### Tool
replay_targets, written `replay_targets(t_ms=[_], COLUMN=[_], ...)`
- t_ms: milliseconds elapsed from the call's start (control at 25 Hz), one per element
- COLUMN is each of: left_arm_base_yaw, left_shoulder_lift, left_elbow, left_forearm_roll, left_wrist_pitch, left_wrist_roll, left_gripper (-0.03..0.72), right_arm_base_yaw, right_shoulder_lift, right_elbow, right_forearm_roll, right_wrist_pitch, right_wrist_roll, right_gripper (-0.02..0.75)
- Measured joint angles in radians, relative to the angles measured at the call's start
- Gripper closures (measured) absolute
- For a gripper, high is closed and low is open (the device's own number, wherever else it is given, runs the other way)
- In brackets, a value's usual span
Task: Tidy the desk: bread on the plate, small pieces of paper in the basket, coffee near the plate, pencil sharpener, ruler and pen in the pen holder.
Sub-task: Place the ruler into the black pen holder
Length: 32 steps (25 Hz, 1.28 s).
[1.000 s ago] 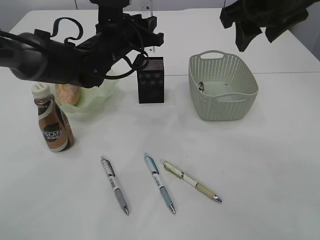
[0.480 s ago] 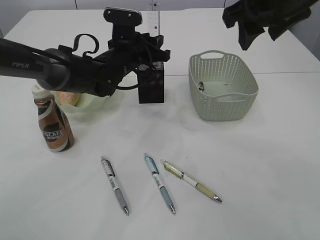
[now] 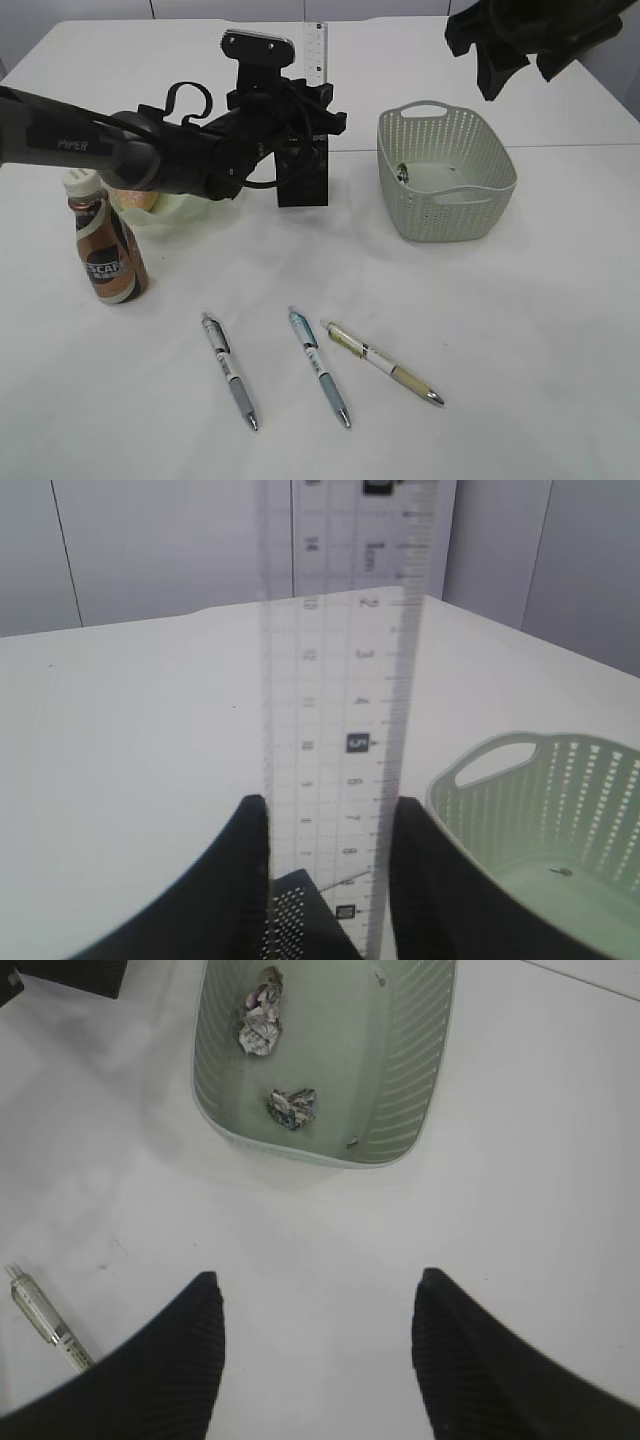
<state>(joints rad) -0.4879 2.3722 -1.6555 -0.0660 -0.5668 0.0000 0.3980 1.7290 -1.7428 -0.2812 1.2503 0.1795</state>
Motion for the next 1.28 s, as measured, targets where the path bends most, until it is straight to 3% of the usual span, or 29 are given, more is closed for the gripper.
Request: replay_targets(t_ms=[840,1280], left_arm_base_yaw=[0.019,0.019], left_shoulder_lift=[0.008,0.008], left_elbow=[-0.002,-0.002], left_forearm_roll=[0.011,0.008], left_wrist_pitch=[0.062,0.084], left_wrist_roll=[0.000,-0.022], left_gripper=[0.452,0.310], right_arm_base_yaw=[0.000,0.000], right_shoulder_lift=[0.000,0.000], right_elbow=[0.000,0.000], right_forearm_roll=[-0.004,-0.005], right_wrist_pitch=[0.000,0.000], right_wrist_roll=[0.000,0.000], right_gripper=[0.271,0.271])
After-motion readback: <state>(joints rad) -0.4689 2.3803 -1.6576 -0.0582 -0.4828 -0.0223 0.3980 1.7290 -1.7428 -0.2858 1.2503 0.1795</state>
